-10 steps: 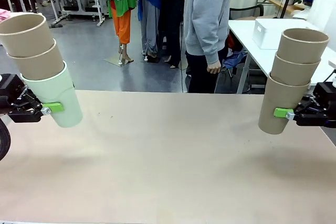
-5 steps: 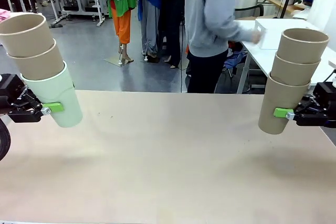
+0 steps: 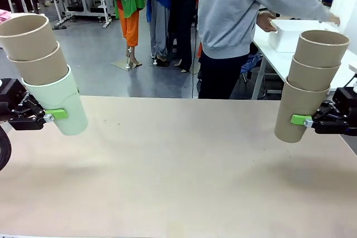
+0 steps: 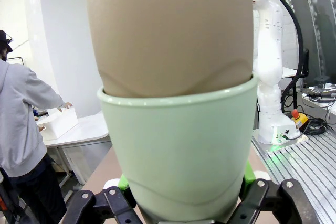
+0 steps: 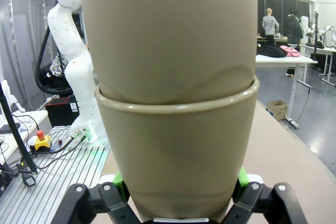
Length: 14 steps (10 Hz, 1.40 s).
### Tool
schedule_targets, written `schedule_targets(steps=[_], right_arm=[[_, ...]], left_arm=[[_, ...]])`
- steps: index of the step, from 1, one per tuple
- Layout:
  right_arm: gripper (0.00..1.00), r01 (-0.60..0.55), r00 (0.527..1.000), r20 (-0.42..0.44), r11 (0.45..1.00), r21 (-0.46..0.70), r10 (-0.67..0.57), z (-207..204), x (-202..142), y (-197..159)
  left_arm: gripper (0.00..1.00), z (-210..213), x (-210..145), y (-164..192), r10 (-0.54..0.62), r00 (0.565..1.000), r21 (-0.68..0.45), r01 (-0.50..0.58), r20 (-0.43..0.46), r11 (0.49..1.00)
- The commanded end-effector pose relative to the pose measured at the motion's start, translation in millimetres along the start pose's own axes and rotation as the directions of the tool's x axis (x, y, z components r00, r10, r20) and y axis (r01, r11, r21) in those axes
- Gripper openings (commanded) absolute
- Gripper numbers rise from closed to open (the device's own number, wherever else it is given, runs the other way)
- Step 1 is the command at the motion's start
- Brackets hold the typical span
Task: Stack the cups and store them in the basket.
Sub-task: Place the stack of Reusable plastic cups into the Pantry Basket.
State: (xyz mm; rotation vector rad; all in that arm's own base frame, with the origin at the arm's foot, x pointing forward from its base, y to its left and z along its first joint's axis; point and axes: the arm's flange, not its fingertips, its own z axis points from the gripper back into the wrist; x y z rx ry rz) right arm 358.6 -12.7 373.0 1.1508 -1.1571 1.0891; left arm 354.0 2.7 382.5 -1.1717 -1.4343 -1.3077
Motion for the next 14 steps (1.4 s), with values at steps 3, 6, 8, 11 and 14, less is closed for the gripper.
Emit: schedule_targets(steps=[3,6,8,11,14], right_arm=[[0.85,-0.008,1.000,0.001,1.000,0.000,0.008,0.1,3.4,0.5],[0.85,-0.008,1.000,0.001,1.000,0.000,0.008,0.1,3.4,0.5],[0.85,-0.008,1.000,0.001,1.000,0.000,0.008,0.1,3.4,0.5],[0.85,-0.008,1.000,0.001,1.000,0.000,0.008,0.1,3.4,0.5],[0.85,-0.008,1.000,0.001,1.000,0.000,0.008,0.1,3.4,0.5]], left_arm=[[0.85,1.0,3.7,0.5,-0.008,1.000,0.004,0.008,0.009,1.000],[0.85,1.0,3.7,0.5,-0.008,1.000,0.004,0.008,0.009,1.000],[0.85,1.0,3.7,0.5,-0.008,1.000,0.004,0.008,0.009,1.000],[0.85,1.0,3.7,0.5,-0.008,1.000,0.004,0.008,0.009,1.000],[0.85,1.0,3.7,0.5,-0.008,1.000,0.004,0.008,0.009,1.000]])
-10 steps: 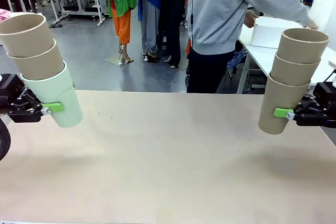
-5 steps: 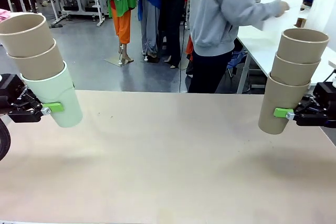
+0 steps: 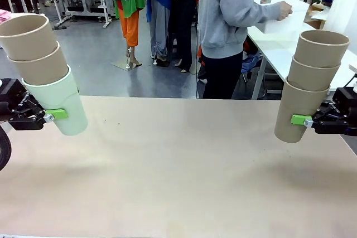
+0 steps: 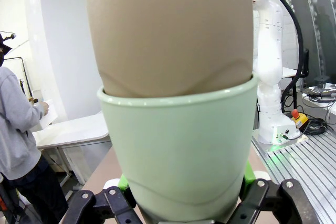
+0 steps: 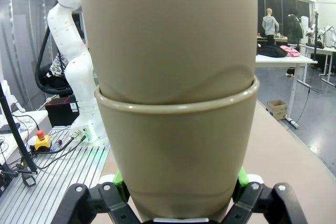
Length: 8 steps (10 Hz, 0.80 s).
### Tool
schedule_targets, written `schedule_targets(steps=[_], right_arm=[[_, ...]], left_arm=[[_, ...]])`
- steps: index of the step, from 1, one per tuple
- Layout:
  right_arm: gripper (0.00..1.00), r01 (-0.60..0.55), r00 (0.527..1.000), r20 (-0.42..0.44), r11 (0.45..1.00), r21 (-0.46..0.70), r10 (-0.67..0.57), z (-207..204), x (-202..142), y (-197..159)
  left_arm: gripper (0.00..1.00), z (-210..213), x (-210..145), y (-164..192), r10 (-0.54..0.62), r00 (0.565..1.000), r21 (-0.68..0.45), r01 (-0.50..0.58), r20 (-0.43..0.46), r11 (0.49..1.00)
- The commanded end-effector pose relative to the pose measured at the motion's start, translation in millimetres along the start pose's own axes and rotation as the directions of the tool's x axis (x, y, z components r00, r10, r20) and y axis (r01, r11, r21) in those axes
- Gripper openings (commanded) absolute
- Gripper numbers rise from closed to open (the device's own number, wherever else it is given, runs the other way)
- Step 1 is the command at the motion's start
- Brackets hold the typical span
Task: Stack the cups and store them in the basket.
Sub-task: Place the stack of Reusable plastic cups into the Pantry Basket.
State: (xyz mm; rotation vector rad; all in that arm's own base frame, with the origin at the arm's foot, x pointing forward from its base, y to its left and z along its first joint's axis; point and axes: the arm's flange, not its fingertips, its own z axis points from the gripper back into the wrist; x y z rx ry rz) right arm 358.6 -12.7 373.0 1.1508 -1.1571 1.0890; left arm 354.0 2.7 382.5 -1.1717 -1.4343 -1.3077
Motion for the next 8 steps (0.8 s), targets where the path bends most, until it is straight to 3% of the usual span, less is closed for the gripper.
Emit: schedule_targets(steps=[1,8], right_arm=[[0.85,-0.008,1.000,0.001,1.000,0.000,0.008,0.1,3.4,0.5],[0.85,-0.008,1.000,0.001,1.000,0.000,0.008,0.1,3.4,0.5]], left_arm=[[0.85,1.0,3.7,0.5,-0.008,1.000,0.004,0.008,0.009,1.000],[0.85,1.0,3.7,0.5,-0.008,1.000,0.004,0.008,0.009,1.000]])
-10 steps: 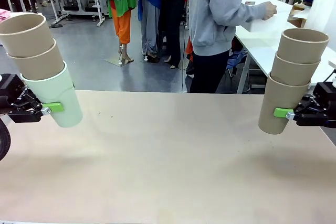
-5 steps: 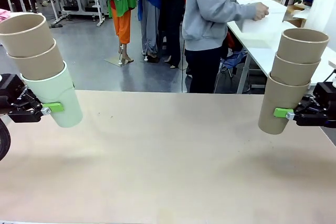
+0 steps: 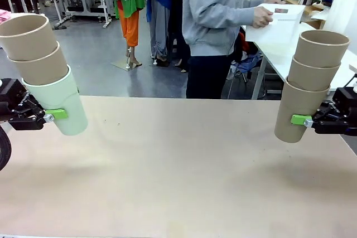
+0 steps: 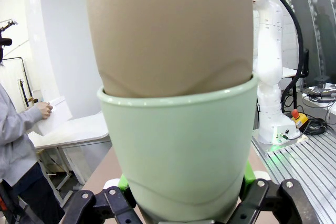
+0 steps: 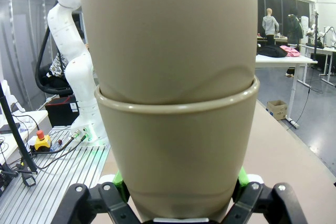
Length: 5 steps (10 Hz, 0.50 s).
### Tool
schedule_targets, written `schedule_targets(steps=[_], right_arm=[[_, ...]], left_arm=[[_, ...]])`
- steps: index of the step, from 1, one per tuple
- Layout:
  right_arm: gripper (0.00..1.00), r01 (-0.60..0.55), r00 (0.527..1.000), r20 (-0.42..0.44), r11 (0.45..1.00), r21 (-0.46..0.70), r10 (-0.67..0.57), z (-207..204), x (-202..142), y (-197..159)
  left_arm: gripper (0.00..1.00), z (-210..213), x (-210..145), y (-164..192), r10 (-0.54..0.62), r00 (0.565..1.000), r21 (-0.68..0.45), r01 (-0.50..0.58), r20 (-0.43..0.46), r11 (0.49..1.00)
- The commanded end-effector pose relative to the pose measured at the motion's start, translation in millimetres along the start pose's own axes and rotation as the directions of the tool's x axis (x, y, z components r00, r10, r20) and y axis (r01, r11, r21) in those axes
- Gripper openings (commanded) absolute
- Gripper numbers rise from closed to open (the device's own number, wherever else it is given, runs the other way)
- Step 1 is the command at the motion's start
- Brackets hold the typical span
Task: Stack the cups and store them in the basket.
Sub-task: Place the stack of Reusable plastic cups into the Pantry Basket.
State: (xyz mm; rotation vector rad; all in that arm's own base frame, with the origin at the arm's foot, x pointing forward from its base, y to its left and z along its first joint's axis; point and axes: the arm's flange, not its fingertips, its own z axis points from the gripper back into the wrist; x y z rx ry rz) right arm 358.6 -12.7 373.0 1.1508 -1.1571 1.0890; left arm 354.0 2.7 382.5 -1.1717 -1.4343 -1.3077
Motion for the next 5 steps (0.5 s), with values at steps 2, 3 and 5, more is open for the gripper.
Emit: schedule_targets(steps=[2,3,5], right_arm=[[0.85,-0.008,1.000,0.001,1.000,0.000,0.008,0.1,3.4,0.5],[0.85,-0.008,1.000,0.001,1.000,0.000,0.008,0.1,3.4,0.5],[0.85,-0.008,1.000,0.001,1.000,0.000,0.008,0.1,3.4,0.5]], left_arm=[[0.85,1.0,3.7,0.5,-0.008,1.000,0.004,0.008,0.009,1.000],[0.85,1.0,3.7,0.5,-0.008,1.000,0.004,0.008,0.009,1.000],[0.85,1.0,3.7,0.5,-0.008,1.000,0.004,0.008,0.009,1.000]])
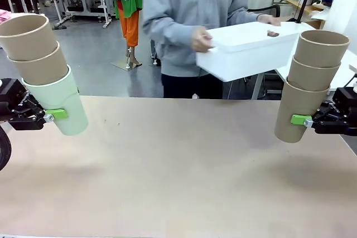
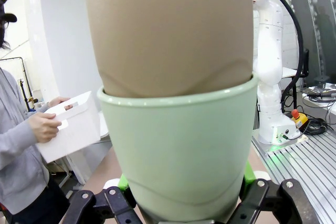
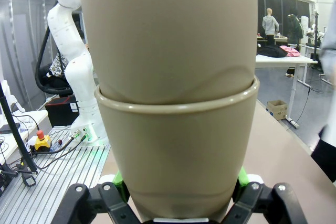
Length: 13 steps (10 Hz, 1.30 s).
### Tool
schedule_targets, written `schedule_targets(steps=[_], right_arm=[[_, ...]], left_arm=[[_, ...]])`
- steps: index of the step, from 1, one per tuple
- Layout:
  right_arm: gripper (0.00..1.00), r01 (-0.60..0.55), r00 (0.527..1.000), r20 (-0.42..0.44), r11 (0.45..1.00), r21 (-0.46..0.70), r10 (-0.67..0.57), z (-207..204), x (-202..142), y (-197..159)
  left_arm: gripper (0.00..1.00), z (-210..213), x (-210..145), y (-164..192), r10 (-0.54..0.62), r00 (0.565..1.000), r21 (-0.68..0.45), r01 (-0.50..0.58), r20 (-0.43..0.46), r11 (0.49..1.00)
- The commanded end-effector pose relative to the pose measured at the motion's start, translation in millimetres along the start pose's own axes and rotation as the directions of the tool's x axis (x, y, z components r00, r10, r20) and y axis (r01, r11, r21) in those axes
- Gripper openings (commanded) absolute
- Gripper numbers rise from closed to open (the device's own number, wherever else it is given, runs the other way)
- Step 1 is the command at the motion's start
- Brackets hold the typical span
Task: Stack the cups and store them in the basket.
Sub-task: Place the stack of Reusable plastic cups into the Pantry Basket.
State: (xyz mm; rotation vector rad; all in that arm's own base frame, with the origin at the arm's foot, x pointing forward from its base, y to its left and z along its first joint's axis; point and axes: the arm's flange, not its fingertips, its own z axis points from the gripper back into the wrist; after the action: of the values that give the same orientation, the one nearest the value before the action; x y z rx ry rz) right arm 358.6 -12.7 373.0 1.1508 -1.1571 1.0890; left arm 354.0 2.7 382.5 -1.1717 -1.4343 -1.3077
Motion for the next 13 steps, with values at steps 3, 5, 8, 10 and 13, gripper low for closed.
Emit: schedule_targets(steps=[3,5,8,10,13], right_arm=[[0.85,-0.008,1.000,0.001,1.000,0.000,0.008,0.1,3.4,0.5],[0.85,-0.008,1.000,0.001,1.000,0.000,0.008,0.1,3.4,0.5],[0.85,-0.008,1.000,0.001,1.000,0.000,0.008,0.1,3.4,0.5],[0.85,-0.008,1.000,0.001,1.000,0.000,0.008,0.1,3.4,0.5],[0.85,-0.008,1.000,0.001,1.000,0.000,0.008,0.1,3.4,0.5]], left_arm=[[0.85,1.0,3.7,0.5,-0.008,1.000,0.004,0.008,0.009,1.000],[0.85,1.0,3.7,0.5,-0.008,1.000,0.004,0.008,0.009,1.000],[0.85,1.0,3.7,0.5,-0.008,1.000,0.004,0.008,0.009,1.000],[0.85,1.0,3.7,0.5,-0.008,1.000,0.004,0.008,0.009,1.000],[0.85,1.0,3.7,0.5,-0.008,1.000,0.004,0.008,0.009,1.000]])
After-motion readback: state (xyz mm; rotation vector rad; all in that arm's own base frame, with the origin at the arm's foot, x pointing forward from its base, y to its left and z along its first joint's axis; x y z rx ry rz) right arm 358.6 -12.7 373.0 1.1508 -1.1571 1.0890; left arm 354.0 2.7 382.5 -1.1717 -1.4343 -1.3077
